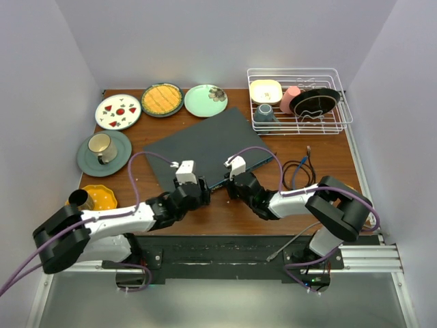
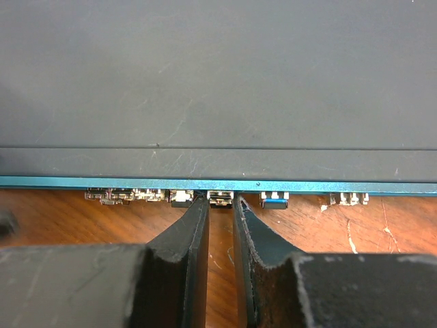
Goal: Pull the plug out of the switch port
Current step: Move the switch port to the center of the board.
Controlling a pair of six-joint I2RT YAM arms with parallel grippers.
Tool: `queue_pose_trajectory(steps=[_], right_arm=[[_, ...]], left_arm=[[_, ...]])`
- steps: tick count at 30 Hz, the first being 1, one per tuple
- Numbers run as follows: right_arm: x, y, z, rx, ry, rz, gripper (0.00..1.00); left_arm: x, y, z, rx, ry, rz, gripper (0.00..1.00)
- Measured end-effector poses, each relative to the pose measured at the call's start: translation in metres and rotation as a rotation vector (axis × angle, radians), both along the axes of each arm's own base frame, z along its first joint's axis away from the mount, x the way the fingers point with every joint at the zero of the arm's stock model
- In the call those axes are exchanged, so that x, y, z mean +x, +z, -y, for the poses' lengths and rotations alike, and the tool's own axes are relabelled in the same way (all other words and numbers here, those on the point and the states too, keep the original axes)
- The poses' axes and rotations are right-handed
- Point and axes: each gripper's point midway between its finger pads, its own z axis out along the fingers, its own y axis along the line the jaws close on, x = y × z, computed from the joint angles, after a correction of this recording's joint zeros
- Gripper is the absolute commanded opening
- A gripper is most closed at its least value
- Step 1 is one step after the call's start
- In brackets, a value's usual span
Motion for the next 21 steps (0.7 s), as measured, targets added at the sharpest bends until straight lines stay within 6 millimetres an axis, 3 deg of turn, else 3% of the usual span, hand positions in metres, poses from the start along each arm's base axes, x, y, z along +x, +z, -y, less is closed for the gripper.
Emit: queue_pose_trajectory(steps=[7, 12, 21], right_arm=[[0.0, 0.0, 0.0, 0.001, -0.001, 0.0, 0.0], [0.0, 0.0, 0.0, 0.003, -0.003, -0.002, 0.0], [0.0, 0.0, 0.0, 0.004, -0.003, -0.001, 0.0]], left_arm=[[0.013, -0.008, 0.011, 0.238, 0.023, 0.005, 0.73], [0.015, -0.009, 0.011, 0.3, 0.025, 0.016, 0.74], [0.016, -0.008, -0.021, 0.508, 0.02, 0.03, 0.71]])
